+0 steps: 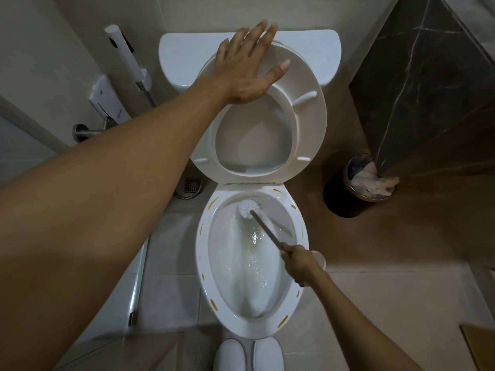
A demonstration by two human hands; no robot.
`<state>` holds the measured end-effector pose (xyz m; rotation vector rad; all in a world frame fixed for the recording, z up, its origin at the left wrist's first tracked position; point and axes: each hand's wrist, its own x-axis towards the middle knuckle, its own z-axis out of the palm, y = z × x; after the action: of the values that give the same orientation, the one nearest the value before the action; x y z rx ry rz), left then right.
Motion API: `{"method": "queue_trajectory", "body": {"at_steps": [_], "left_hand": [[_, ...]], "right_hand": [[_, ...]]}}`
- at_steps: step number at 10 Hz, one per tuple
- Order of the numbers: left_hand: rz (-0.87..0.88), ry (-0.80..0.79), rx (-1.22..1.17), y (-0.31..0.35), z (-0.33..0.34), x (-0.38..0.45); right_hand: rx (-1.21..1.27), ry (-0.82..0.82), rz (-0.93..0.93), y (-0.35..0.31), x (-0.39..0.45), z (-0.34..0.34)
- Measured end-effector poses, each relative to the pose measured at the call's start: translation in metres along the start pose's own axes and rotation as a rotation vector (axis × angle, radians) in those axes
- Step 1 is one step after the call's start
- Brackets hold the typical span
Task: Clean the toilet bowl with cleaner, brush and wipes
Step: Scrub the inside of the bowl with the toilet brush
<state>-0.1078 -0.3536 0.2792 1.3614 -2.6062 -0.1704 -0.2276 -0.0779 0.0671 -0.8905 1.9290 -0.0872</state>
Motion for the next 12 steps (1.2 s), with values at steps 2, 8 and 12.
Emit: {"method": "queue_trajectory", "body": {"at_steps": [2, 8, 12], "left_hand": [[-0.003, -0.001, -0.002, -0.001, 0.000, 0.000], [-0.012, -0.012, -0.017, 0.001, -0.003, -0.002], [-0.027, -0.016, -0.026, 0.003, -0.003, -0.002]], "right_hand": [[0.077, -0.016, -0.040, 0.019, -0.006, 0.017], [0.318, 0.009, 0.000, 0.039, -0.016, 0.020], [0.142, 0.048, -0.056, 0.034, -0.013, 0.024]]}}
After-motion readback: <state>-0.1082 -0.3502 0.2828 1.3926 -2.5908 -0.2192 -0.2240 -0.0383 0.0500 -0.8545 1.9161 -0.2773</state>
